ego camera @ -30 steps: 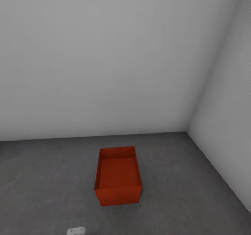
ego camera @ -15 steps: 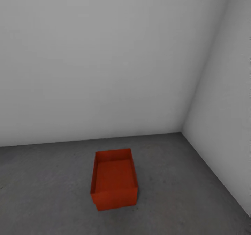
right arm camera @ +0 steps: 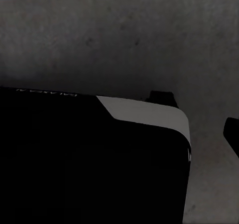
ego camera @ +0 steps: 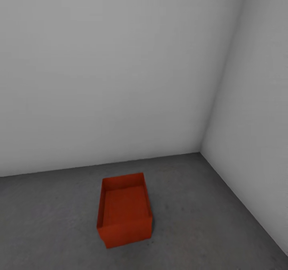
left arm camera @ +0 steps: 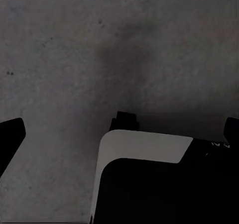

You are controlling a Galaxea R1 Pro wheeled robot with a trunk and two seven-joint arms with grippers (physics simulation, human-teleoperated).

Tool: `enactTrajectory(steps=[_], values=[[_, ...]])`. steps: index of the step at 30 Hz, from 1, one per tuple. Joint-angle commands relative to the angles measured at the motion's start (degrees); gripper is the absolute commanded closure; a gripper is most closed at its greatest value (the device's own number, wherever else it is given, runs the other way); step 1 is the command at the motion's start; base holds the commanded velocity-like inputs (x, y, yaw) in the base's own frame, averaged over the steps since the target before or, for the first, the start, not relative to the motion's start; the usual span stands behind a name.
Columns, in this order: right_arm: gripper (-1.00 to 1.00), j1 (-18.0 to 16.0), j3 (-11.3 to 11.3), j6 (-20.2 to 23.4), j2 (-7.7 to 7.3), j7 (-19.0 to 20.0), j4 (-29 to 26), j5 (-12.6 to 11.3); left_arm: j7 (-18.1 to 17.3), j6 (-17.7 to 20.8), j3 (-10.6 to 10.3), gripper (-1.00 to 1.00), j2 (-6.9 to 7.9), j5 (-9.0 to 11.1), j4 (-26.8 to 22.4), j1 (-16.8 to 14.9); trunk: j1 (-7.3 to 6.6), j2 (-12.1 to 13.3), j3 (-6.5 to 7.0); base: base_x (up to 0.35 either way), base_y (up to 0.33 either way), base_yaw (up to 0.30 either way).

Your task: Move the two storage containers from the living room to the garage. In the garage, place one container on the floor and stack the other container on top of it (either order is fine).

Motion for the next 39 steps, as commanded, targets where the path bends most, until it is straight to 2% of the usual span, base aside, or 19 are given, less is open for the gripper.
enactTrajectory(steps=[1,6,9,13,26,39], values=[[-1.0,-0.05,0.45,-0.23,0.01,0.66,0.18,-0.61,0.07,0.18,-0.02,-1.0,0.01,0.48,-0.03,0.08,0.0,-0.03,0.03,0.0,0.0,-0.167],[-1.0,-0.05,0.38,-0.2,-0.06,3.73,0.57,-0.62,-0.06,-0.92,-0.02,-1.0,0.05,0.36,-0.04,0.45,0.0,-0.03,0.43,0.0,0.0,-0.17],[-1.0,-0.05,0.4,-0.13,-0.06,3.9,0.6,-1.33,-0.01,-3.9,-0.02,-1.0,0.02,0.44,-0.04,0.48,0.0,-0.03,0.58,0.0,0.0,-0.115],[-1.0,-0.05,0.41,-0.18,-0.06,3.58,0.57,-2.24,0.0,-5.31,-0.05,-1.0,-0.19,0.42,-0.04,0.48,0.0,-0.03,0.64,0.0,0.0,-0.032],[-1.0,-0.05,0.45,0.33,-0.14,3.34,0.55,-2.2,0.12,-5.03,-0.05,-1.0,-0.32,0.59,0.02,0.69,0.0,-0.03,0.65,0.0,0.0,-0.001],[-1.0,-0.05,0.51,0.68,0.14,3.29,0.64,-2.32,-0.06,-5.75,-0.02,-1.0,-0.44,0.5,-0.03,4.95,0.0,-0.03,1.43,0.0,0.0,0.0]])
